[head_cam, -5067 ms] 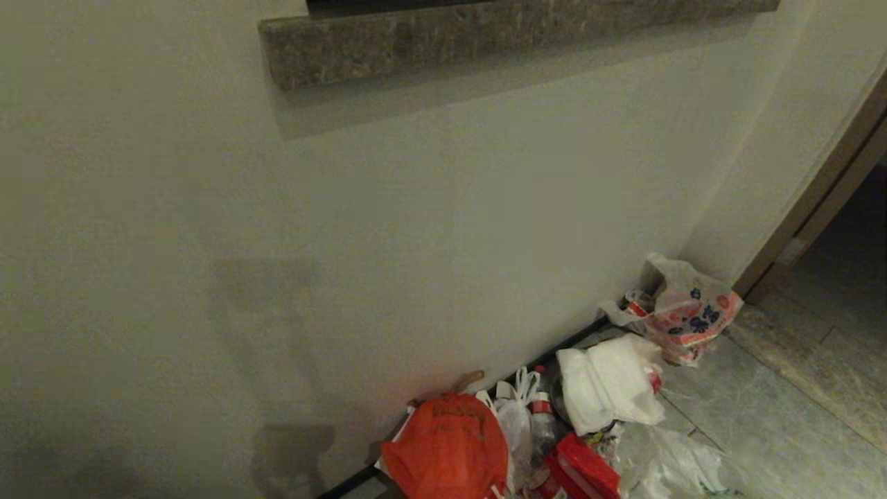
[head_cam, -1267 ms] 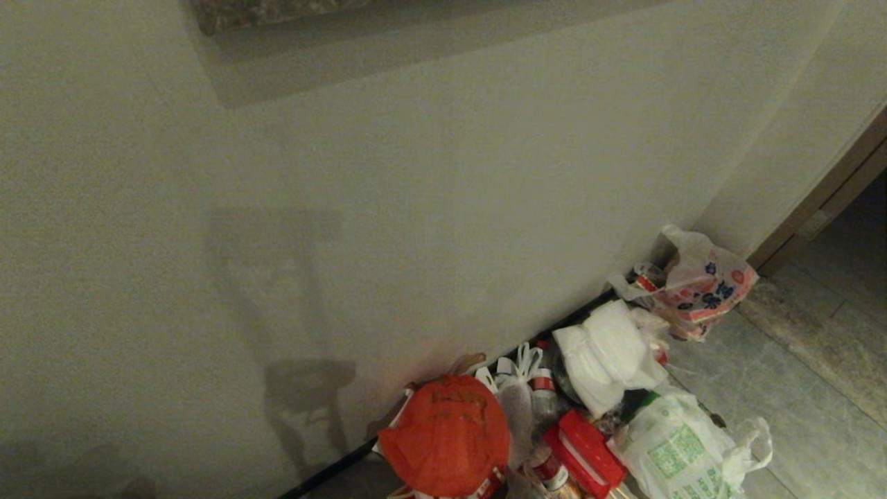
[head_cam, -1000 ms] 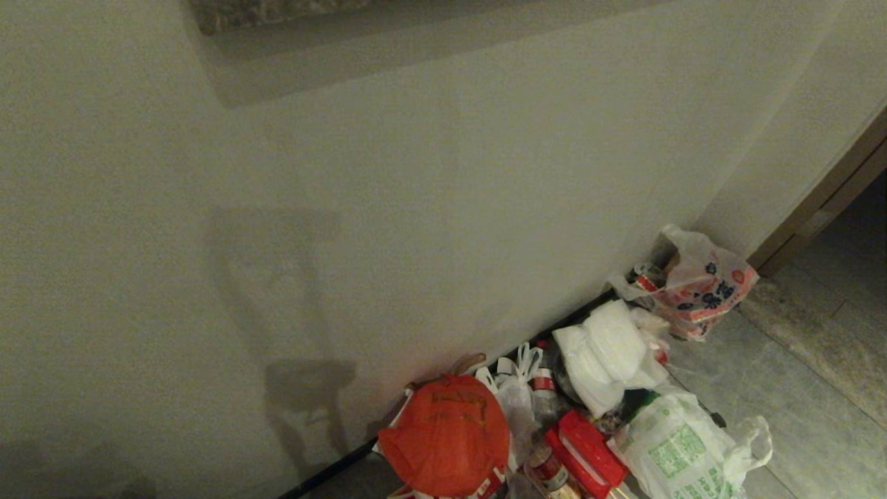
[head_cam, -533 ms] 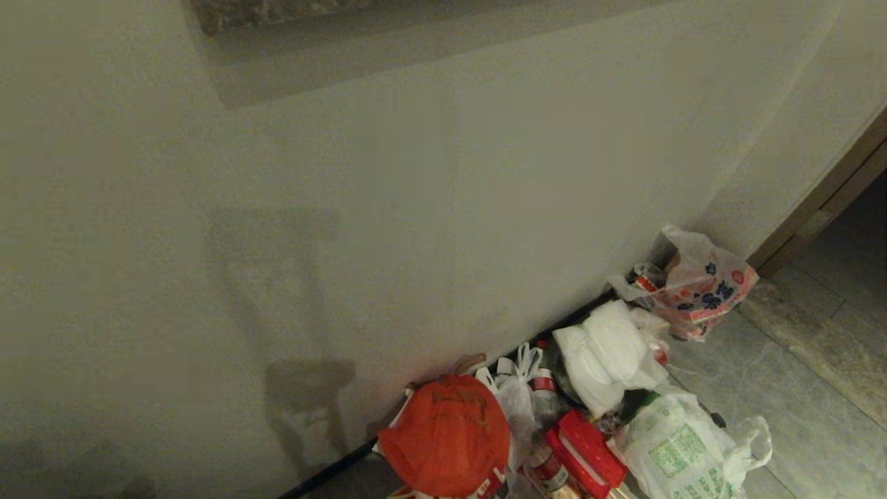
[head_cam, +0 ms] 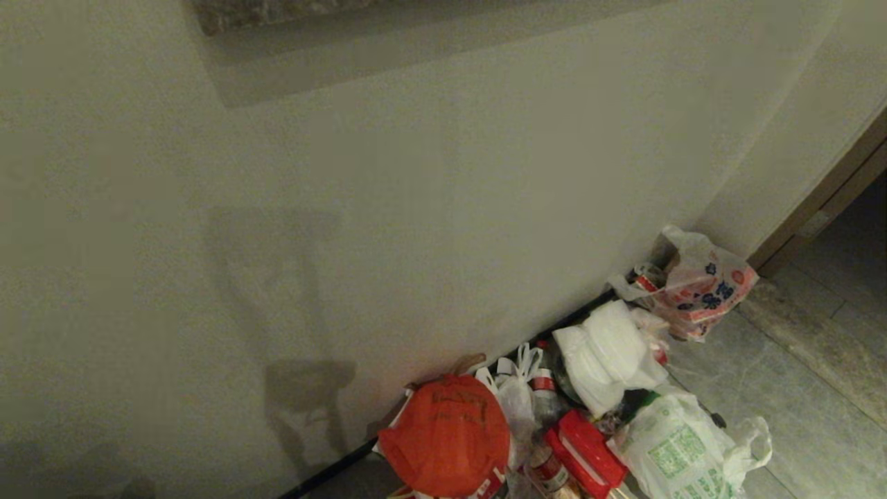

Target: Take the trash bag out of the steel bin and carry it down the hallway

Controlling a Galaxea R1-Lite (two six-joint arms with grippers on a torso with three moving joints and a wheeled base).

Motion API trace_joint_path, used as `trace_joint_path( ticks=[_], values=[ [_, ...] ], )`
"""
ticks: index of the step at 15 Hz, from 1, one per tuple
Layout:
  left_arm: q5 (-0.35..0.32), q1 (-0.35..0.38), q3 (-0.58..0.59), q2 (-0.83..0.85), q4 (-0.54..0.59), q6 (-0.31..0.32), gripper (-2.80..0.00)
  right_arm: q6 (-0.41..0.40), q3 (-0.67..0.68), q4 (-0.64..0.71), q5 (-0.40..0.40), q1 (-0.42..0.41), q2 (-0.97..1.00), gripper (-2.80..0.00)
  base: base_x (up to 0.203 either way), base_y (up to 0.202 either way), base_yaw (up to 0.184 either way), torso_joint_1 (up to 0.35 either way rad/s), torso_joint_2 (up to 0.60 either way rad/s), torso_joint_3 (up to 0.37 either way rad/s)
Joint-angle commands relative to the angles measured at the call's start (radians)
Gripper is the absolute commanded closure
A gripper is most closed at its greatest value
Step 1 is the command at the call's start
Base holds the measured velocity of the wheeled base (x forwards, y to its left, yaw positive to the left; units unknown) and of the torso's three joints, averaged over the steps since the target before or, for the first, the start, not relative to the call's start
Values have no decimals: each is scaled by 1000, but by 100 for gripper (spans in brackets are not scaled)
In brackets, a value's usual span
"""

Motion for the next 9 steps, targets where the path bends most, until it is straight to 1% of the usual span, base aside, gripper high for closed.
trace_joint_path(
  ticks=[1, 2, 4, 9],
  values=[
    [1, 1, 2, 0, 0, -1, 0, 34, 59, -27, -25, 34, -144, 0, 0, 0, 0, 0, 0, 0],
    [1, 1, 2, 0, 0, -1, 0, 64, 97, -52, -48, 55, -223, 0, 0, 0, 0, 0, 0, 0],
    [1, 1, 2, 0, 0, -1, 0, 111, 147, -92, -85, 88, -278, 0, 0, 0, 0, 0, 0, 0],
    [1, 1, 2, -2, 0, -1, 0, 111, 145, -92, -86, 88, -278, 0, 0, 0, 0, 0, 0, 0]
  ],
)
